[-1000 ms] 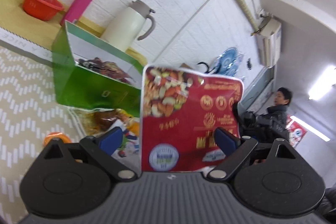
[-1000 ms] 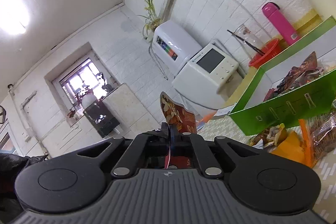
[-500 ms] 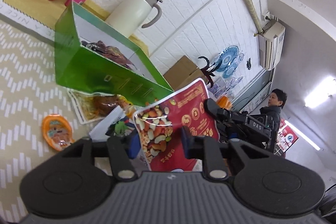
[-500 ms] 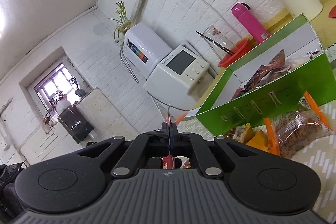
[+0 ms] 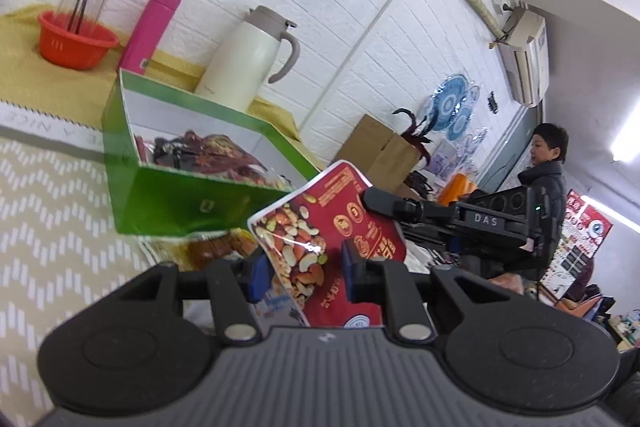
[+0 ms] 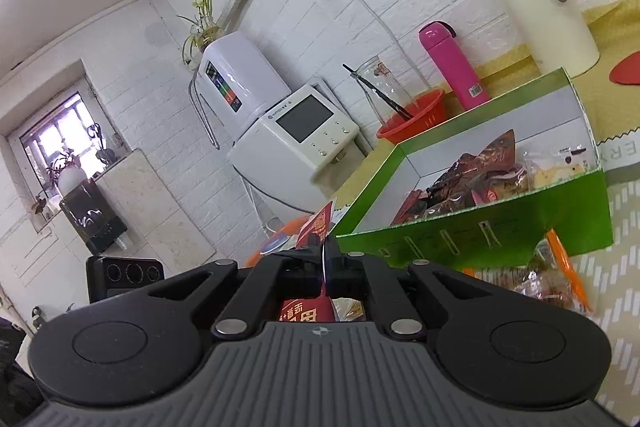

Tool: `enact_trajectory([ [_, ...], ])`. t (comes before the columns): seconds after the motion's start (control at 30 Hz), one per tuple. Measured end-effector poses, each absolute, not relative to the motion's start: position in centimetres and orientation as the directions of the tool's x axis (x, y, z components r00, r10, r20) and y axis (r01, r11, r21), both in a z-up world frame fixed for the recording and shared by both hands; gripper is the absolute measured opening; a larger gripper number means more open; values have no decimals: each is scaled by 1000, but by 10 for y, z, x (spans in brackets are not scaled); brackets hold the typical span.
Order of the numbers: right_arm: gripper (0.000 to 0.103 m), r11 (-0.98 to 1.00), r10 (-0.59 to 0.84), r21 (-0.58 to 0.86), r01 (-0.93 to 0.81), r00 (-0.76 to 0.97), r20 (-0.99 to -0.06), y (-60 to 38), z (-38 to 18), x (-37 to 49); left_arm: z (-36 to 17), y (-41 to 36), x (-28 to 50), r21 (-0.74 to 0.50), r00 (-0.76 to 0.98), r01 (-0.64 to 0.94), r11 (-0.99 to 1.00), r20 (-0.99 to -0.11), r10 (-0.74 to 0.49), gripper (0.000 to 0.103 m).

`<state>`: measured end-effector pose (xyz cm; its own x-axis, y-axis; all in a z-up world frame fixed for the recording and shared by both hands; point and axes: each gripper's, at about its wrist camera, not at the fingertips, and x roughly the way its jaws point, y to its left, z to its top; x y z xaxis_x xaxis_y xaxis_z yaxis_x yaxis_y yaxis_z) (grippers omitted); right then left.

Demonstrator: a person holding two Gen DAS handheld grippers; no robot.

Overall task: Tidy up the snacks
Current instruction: 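Carry the nuts bag toward the green box while right lowers its red pack inside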

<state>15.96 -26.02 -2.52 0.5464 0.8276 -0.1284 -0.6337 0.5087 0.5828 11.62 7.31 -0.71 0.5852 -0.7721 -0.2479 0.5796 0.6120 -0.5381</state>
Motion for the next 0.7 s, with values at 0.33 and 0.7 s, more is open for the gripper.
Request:
enact_trajectory([
  [0.33, 7, 630, 731, 552, -546, 657, -185, -253, -9, 205, 23, 45, 170, -404, 666, 556, 727, -306, -680, 17],
  [0.7, 8, 808, 561, 403, -430, 770, -303, -236, -6, 237, 19, 14, 221, -345, 703, 490, 801, -387, -597, 17],
])
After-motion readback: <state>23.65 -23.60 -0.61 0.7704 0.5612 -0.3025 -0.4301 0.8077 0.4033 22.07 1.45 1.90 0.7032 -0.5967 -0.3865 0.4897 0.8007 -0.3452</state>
